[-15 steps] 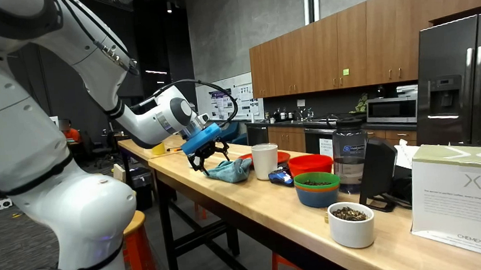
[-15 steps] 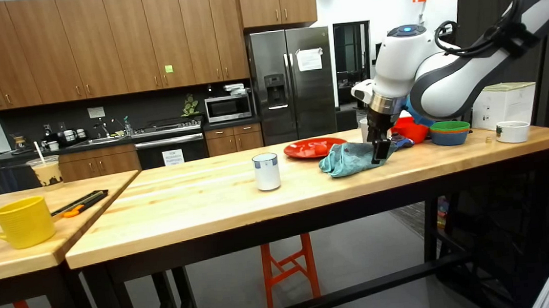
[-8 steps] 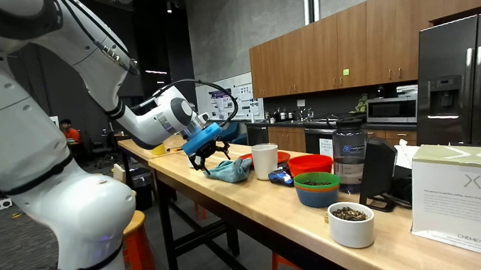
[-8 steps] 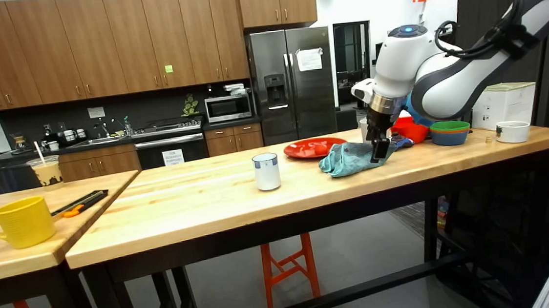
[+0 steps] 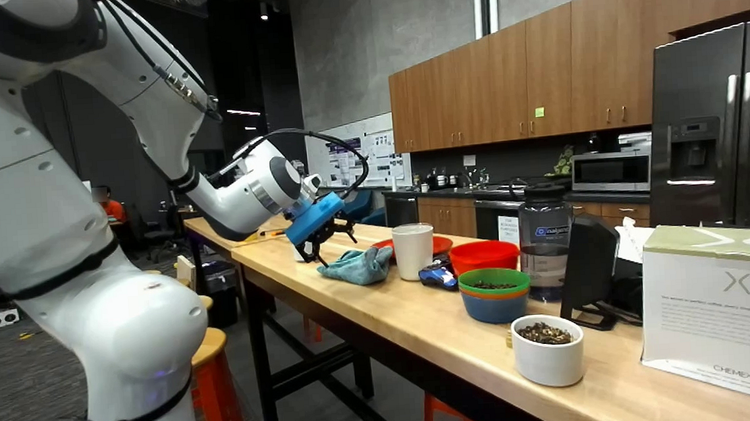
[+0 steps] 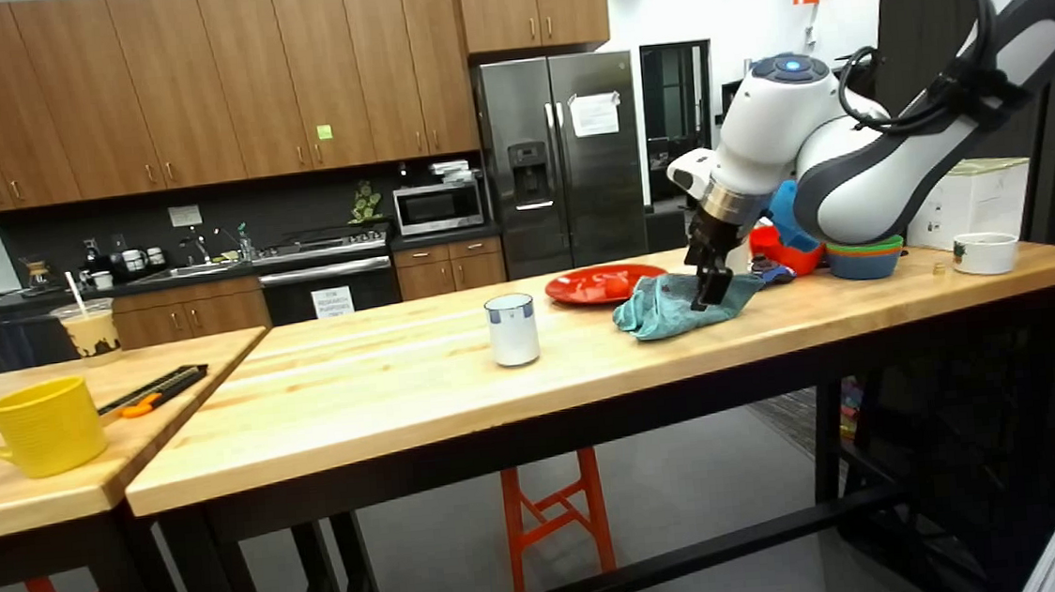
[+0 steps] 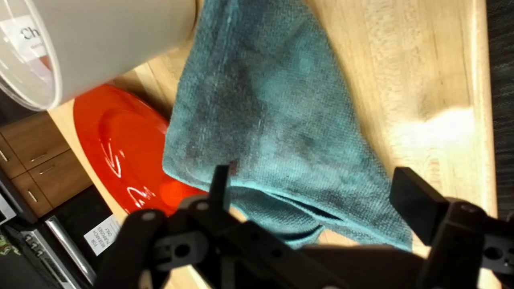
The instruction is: Unfold the blue towel
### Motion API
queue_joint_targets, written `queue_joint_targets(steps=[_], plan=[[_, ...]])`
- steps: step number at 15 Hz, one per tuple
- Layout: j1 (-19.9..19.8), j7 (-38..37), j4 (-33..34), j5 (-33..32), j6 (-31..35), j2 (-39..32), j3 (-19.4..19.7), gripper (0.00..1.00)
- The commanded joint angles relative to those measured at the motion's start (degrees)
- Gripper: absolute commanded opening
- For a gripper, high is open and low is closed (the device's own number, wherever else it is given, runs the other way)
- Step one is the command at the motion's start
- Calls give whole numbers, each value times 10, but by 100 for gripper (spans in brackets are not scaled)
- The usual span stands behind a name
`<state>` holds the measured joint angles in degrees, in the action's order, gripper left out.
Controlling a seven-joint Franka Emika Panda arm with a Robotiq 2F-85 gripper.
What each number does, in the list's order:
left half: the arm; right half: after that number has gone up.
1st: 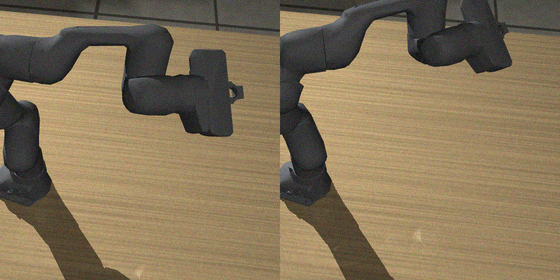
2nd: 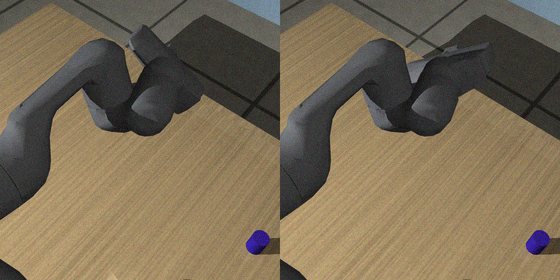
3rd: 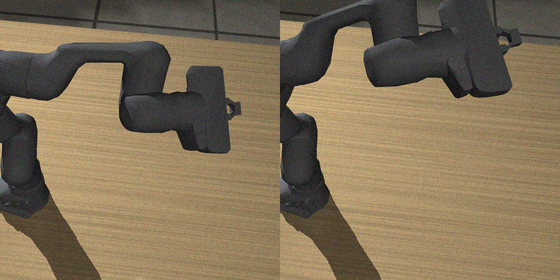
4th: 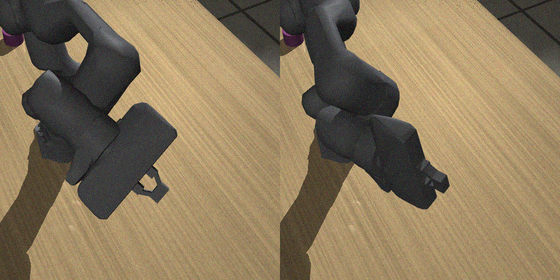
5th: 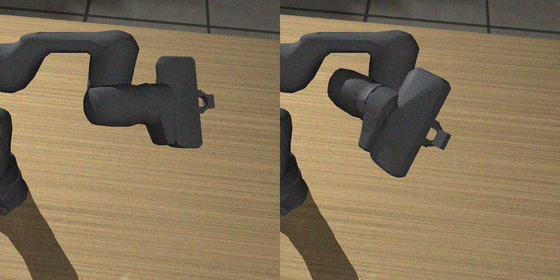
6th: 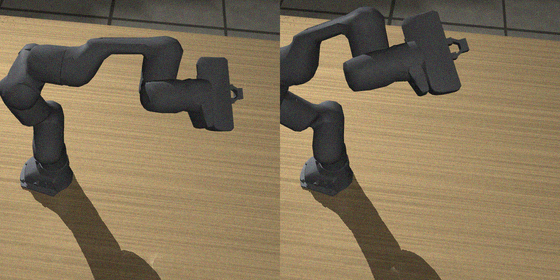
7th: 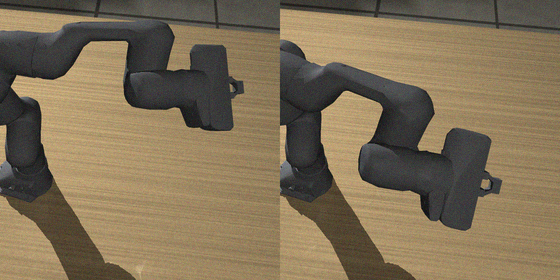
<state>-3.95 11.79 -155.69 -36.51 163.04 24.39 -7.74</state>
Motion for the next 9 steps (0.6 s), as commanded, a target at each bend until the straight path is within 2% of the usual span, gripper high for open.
queue_joint_targets(steps=[1,9], plan=[[-35,-33,6,-46,36,-16,-27,100],[-115,-97,19,-154,68,-19,-83,100]])
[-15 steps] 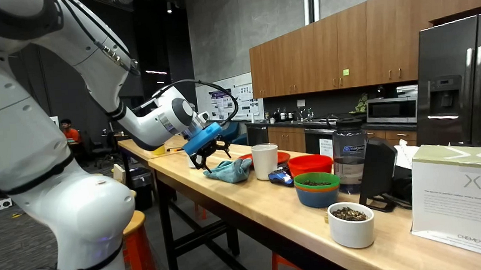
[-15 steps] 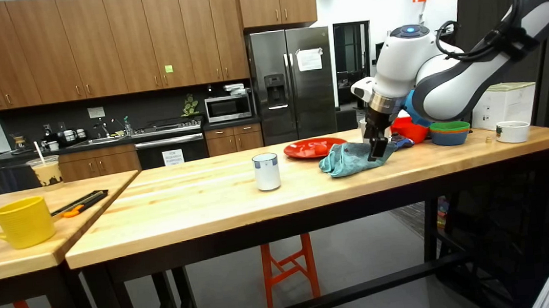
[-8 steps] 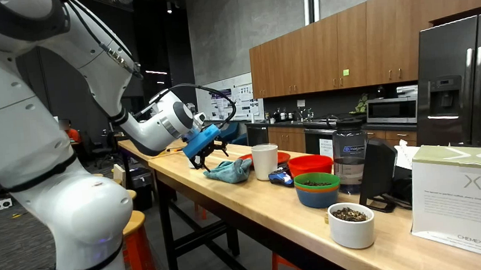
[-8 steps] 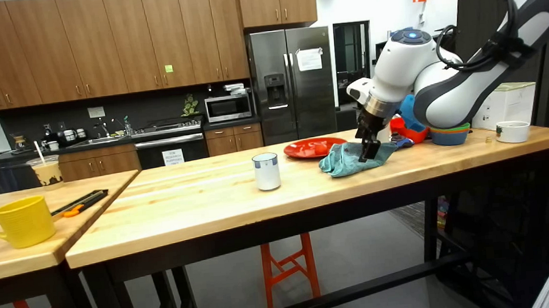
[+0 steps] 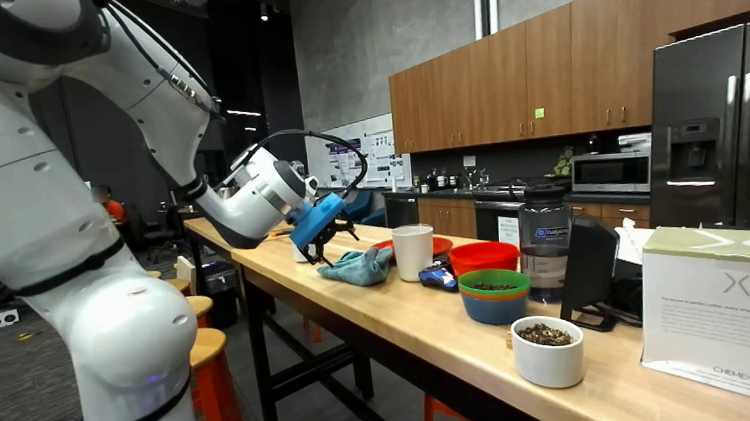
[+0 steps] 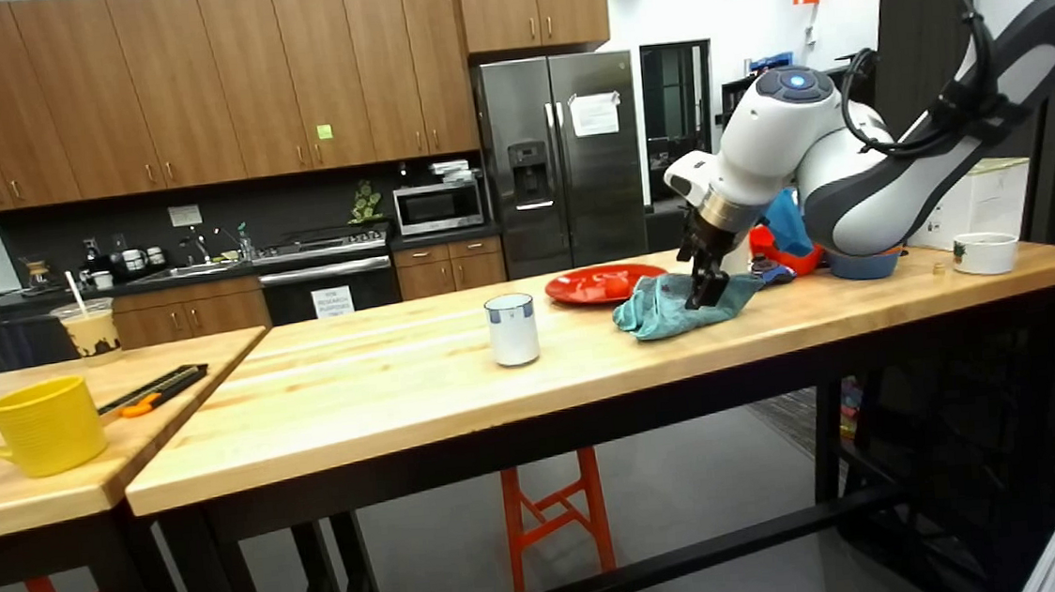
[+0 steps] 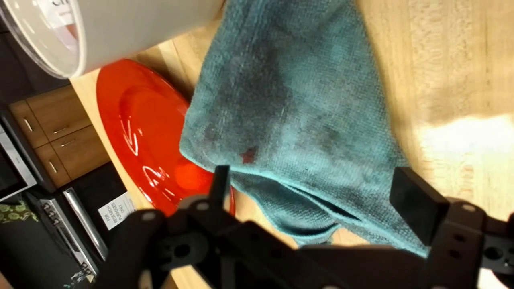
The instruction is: Unfold the blue towel
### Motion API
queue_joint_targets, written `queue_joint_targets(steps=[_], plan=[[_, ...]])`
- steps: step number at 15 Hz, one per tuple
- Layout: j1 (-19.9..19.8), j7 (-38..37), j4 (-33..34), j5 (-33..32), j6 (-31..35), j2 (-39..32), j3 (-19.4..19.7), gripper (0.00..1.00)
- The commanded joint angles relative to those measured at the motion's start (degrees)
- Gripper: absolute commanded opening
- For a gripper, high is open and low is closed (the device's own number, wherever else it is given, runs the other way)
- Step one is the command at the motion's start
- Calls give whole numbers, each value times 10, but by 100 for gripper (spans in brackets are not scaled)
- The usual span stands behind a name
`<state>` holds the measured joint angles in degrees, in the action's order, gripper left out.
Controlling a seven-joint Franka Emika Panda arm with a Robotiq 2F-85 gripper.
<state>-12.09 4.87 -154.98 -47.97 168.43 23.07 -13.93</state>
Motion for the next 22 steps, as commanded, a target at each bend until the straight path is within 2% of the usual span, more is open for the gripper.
queue_joint_targets(steps=[1,7,13,20,21,22], plan=[[-42,-35,14,-50,15,-6,-28,100],[-82,-72,17,-100,16,-4,-63,100],[-139,-150,26,-210,30,-4,-113,100],[-166,-232,43,-296,31,-10,-146,100],[-167,-239,44,-303,31,-11,-148,78],[-166,-241,44,-306,31,-14,-149,74]])
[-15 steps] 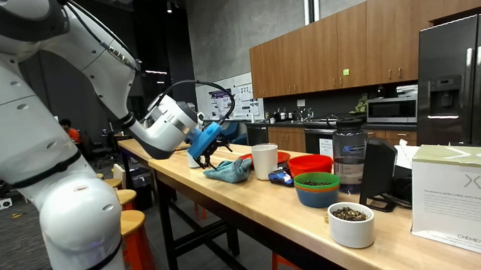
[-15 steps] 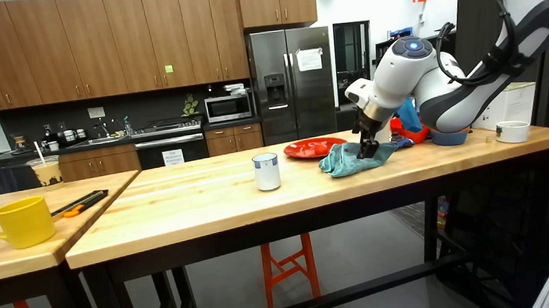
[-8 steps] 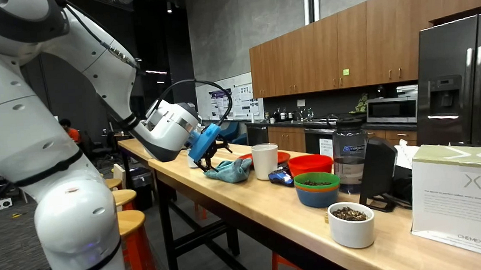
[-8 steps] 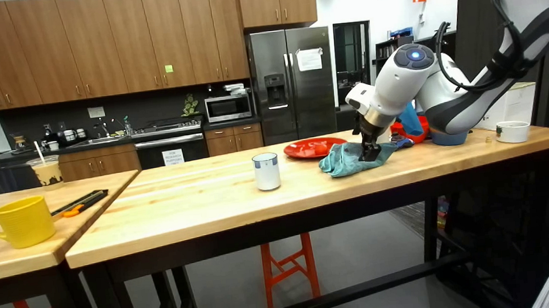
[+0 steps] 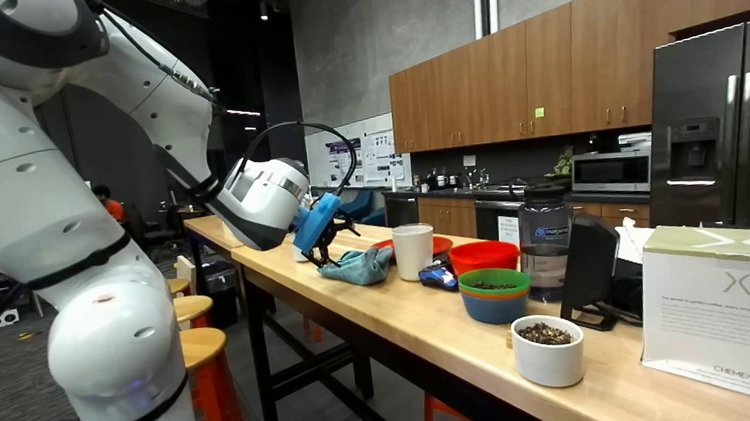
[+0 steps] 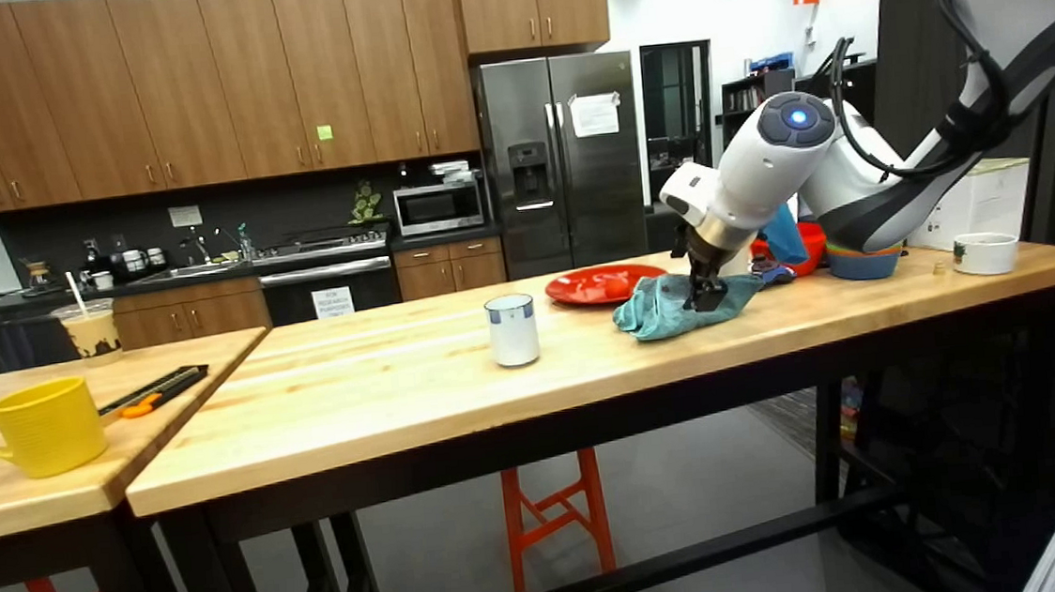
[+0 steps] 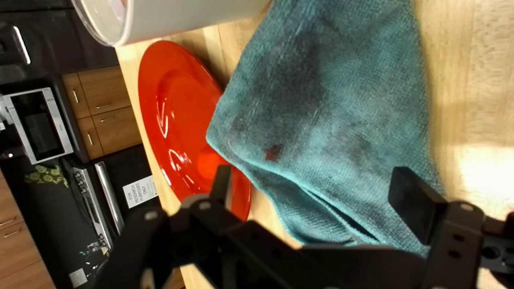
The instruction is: Unfold the blue towel
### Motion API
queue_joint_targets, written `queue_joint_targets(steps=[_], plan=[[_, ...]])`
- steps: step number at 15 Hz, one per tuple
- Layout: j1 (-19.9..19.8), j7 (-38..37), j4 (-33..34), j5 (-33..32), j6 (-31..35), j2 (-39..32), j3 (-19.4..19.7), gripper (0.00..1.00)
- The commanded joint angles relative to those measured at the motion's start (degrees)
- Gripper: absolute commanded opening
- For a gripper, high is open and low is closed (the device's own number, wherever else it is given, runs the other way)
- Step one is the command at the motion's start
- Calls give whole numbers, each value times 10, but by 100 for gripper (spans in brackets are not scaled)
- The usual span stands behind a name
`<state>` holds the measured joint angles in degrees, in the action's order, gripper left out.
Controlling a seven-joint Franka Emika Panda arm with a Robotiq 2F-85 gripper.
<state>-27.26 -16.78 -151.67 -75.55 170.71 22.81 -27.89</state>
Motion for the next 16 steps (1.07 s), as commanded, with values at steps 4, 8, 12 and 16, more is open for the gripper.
queue_joint_targets(steps=[4,8,12,16], plan=[[-11,-24,11,-28,8,-15,-8,44],[-11,-21,13,-23,8,-17,-4,14],[-4,-2,9,2,5,-23,5,0],[13,53,2,90,-8,-48,22,0]])
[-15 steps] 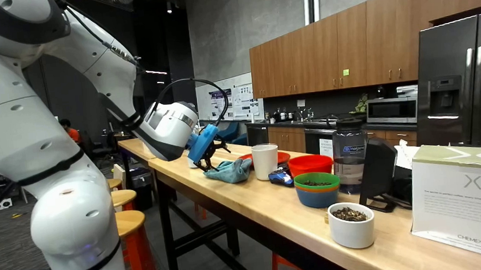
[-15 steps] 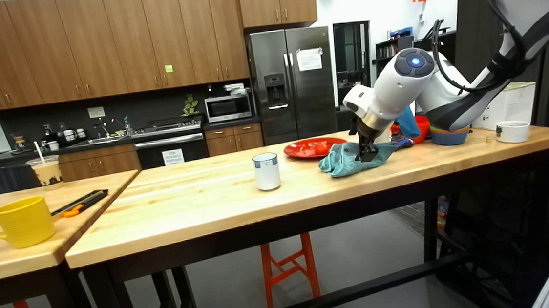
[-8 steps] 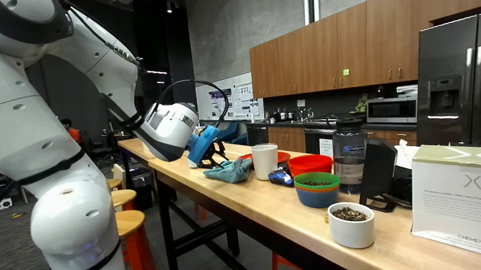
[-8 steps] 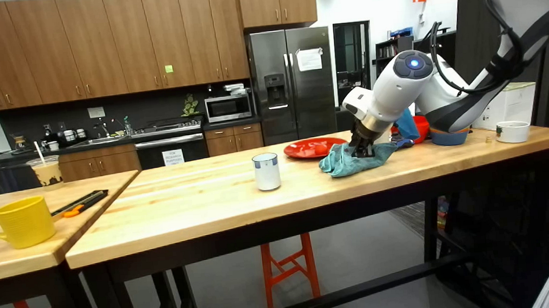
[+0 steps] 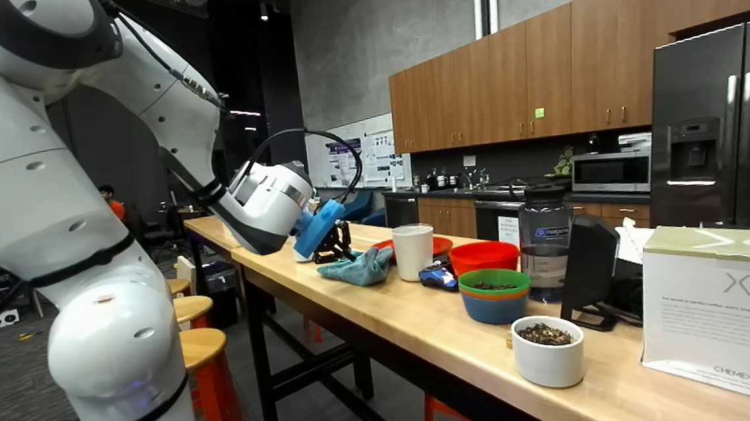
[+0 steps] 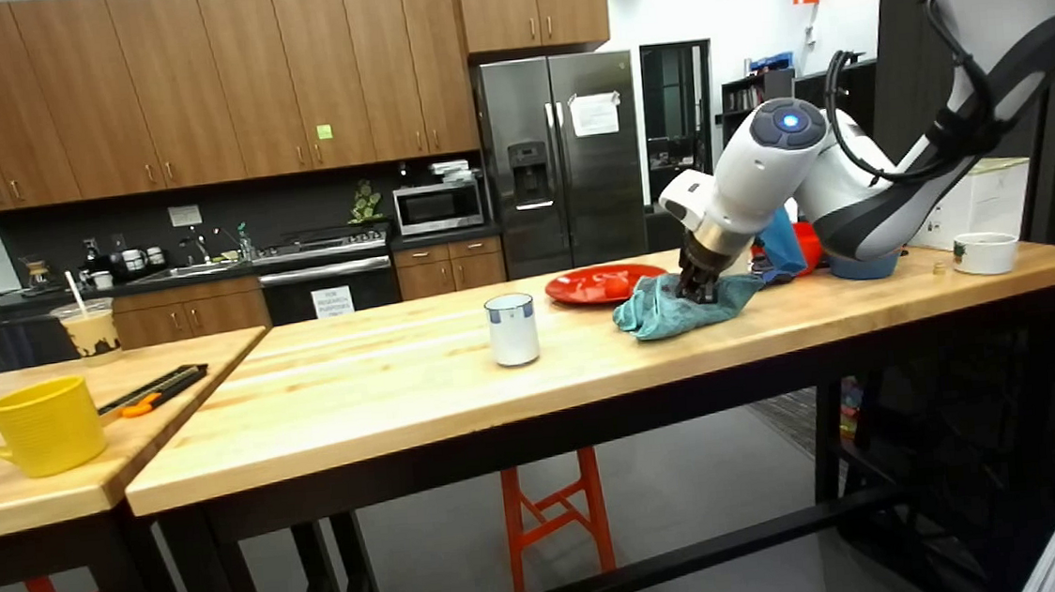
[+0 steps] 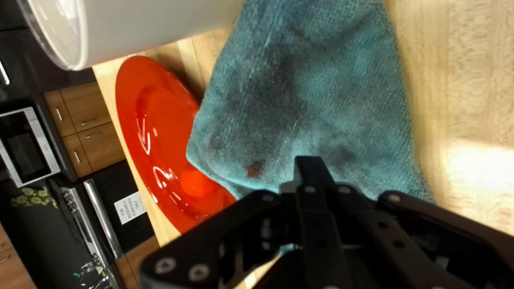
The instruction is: Unfold the blue towel
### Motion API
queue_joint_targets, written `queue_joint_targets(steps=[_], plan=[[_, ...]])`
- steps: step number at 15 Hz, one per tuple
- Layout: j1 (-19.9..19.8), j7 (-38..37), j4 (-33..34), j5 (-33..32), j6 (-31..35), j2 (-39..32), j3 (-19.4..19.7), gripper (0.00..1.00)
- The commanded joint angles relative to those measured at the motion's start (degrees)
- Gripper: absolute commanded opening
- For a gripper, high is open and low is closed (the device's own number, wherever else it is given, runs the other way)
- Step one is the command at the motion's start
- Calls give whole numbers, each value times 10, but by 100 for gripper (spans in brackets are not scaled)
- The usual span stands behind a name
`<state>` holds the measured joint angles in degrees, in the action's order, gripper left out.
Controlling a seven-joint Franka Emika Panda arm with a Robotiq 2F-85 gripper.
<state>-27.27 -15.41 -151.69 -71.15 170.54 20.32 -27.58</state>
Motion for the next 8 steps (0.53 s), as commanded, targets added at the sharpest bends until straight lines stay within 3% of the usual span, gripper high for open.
queue_joint_targets(steps=[1,2,3,4,5,8], plan=[[13,49,3,63,-9,-27,21,0],[13,55,4,76,-12,-29,22,0],[14,63,6,91,-15,-32,24,26],[13,68,8,100,-17,-32,24,27],[3,47,0,82,-7,-25,12,7],[4,51,3,89,-9,-28,15,26]])
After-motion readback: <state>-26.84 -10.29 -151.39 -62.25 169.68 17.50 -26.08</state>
